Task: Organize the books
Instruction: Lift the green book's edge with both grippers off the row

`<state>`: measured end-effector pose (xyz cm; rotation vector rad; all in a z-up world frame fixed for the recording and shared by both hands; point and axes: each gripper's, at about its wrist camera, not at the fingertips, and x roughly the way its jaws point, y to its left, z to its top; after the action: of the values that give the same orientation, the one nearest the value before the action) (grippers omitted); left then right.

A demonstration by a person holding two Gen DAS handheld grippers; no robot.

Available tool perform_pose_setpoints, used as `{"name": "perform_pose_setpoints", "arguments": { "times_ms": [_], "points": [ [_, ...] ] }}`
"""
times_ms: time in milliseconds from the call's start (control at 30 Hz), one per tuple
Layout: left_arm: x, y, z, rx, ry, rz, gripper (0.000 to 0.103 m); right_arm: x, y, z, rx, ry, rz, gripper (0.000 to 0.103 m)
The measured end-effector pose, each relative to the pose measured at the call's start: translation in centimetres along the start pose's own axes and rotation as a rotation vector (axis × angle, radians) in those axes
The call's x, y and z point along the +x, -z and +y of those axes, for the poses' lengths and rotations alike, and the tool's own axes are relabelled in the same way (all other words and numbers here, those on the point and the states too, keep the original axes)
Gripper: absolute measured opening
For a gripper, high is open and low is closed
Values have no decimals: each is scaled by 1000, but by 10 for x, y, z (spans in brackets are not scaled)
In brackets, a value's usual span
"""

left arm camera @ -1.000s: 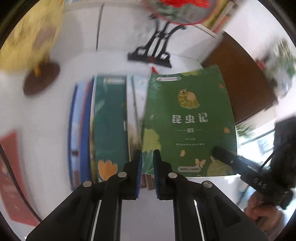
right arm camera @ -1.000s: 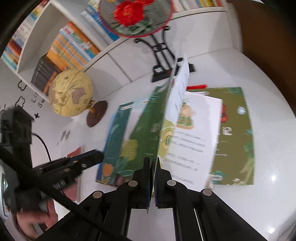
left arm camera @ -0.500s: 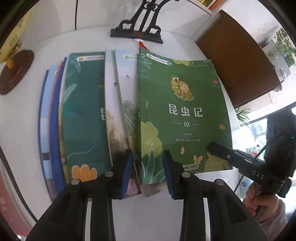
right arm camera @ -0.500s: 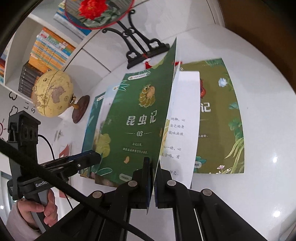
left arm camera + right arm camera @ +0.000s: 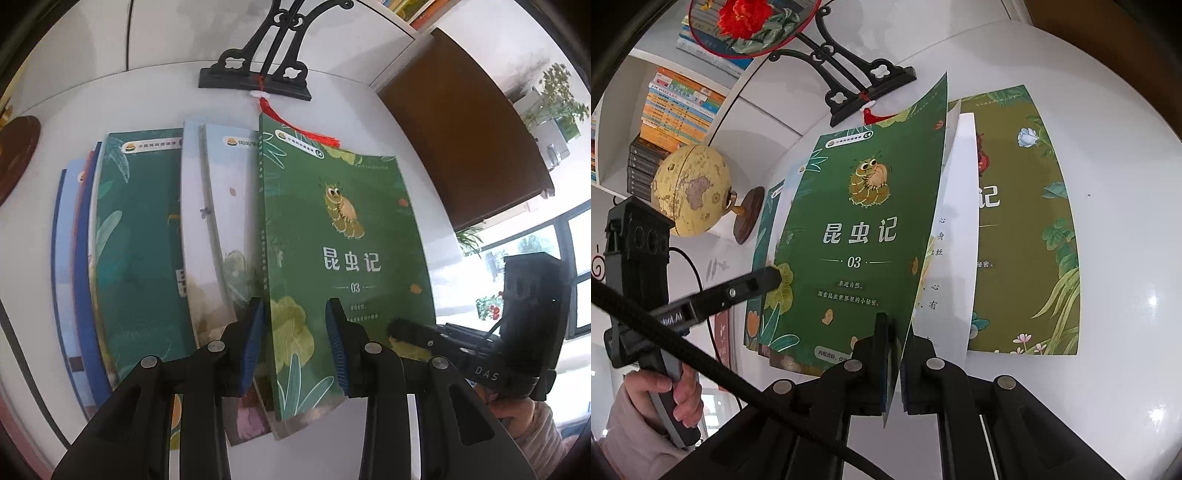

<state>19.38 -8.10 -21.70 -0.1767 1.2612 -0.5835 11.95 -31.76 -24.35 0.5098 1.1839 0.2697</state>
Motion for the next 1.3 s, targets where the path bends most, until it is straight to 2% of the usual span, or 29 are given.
{"name": "perform_pose_setpoints", "arguments": {
  "times_ms": [133,167,200,233,300,367,433,500,533,567,600,633,767,867,1033,1167,1300],
  "points": [
    [2,-3,2,14,50,12,26,5,-1,-4,3,-4,14,5],
    [4,-3,0,31,60,35,16,5,-1,-6,9,-5,14,5],
    [9,-2,-6,54,87,76,11,6,-2,-7,15,-4,13,5],
    [14,0,-14,93,113,108,11,6,-2,-9,22,-1,10,5],
    [18,5,-34,195,40,92,14,5,-4,-11,29,-4,8,5],
    [20,3,-38,174,18,64,14,5,-5,-12,26,-4,7,5],
    [17,-3,-30,87,20,41,14,3,-5,-14,22,10,-4,5],
    [14,-12,-27,61,-19,17,13,2,-6,-16,28,8,-5,5],
    [15,-14,-29,72,-21,24,13,1,-6,-15,18,17,-5,5],
    [17,-15,-34,102,-19,69,13,1,-6,-14,8,22,-3,5],
    [20,-15,-44,180,-50,81,13,1,-7,-14,1,26,-1,5],
    [20,-14,-47,202,-67,83,13,1,-8,-14,0,29,1,5],
    [18,-11,-51,167,-96,62,10,1,-9,-16,21,43,-12,5],
    [8,0,-63,206,-136,15,9,-5,-7,-4,-29,55,-45,5],
    [-5,4,-60,182,-155,-15,9,-21,-7,22,-96,25,-108,4],
    [-24,8,-55,180,-168,-45,9,-23,-6,37,-132,17,-112,4],
    [-41,10,-45,134,-163,-80,9,-25,-3,52,-162,-1,-119,4]
  ]
}}
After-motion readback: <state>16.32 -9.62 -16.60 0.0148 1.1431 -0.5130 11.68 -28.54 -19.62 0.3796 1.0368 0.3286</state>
